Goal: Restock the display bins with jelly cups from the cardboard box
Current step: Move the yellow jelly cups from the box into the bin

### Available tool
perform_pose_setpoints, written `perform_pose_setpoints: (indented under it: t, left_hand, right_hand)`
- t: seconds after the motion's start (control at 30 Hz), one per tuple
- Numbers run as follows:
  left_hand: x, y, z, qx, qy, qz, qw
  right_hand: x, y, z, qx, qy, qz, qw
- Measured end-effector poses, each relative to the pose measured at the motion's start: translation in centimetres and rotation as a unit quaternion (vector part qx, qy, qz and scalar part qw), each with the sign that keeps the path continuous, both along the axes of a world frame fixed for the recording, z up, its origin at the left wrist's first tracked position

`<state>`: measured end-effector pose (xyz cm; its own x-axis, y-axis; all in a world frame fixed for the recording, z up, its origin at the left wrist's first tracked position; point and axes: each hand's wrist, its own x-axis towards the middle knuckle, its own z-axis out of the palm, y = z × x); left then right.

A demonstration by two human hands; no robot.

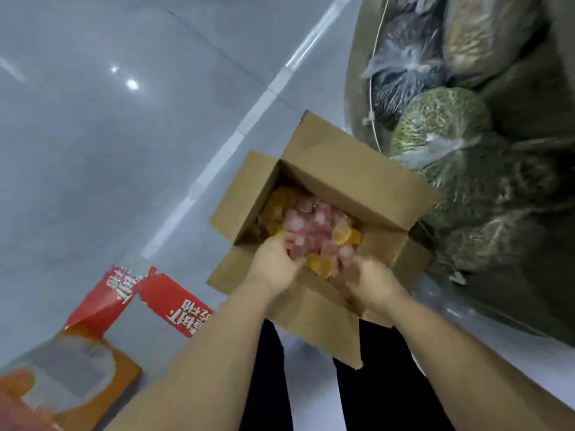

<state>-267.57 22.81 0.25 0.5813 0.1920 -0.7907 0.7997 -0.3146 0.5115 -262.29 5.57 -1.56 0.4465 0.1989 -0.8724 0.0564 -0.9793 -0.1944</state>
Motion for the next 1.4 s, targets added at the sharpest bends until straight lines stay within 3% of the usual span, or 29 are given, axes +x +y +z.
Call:
perform_pose_setpoints:
  t: [0.17,0.37,0.5,0.7,0.83,0.93,1.1,1.27,1.4]
  left_hand:
    - [3.3,1.4,-9.8,0.065,0.082,-0.115,0.988]
    - [4.2,0.6,-16.1,0.114,0.144,-0.223,0.957]
    - [3.8,0.4,-16.8,0.164,0.119,-0.254,0.946]
    - [4.6,3.1,-15.1,0.113,0.103,-0.314,0.937]
    - [3.6,3.4,-14.6,0.074,0.104,-0.371,0.920]
    - [3.1,2.9,-14.8,0.039,0.107,-0.367,0.923]
    - [3.2,1.0,-15.9,0.086,0.183,-0.300,0.932]
    - [2.6,1.3,-16.4,0.106,0.143,-0.273,0.945]
    - [2.2,3.0,-15.3,0.052,0.106,-0.248,0.962]
  right_hand:
    - [2.8,1.6,-8.6,-0.016,-0.088,0.090,0.992]
    - [3.7,2.1,-14.2,-0.067,-0.117,0.126,0.983]
    - [3.0,2.1,-14.4,-0.073,-0.171,0.154,0.970]
    - [4.3,1.6,-12.9,-0.055,-0.151,0.126,0.979]
    - [3.4,1.3,-11.5,0.031,-0.137,0.075,0.987]
    - [2.7,1.5,-11.7,0.062,-0.115,0.069,0.989]
    - [3.0,1.7,-12.3,0.056,-0.122,0.005,0.991]
    - [3.0,1.4,-12.4,0.070,-0.128,0.004,0.989]
    - [2.4,1.2,-11.7,0.100,-0.123,-0.056,0.986]
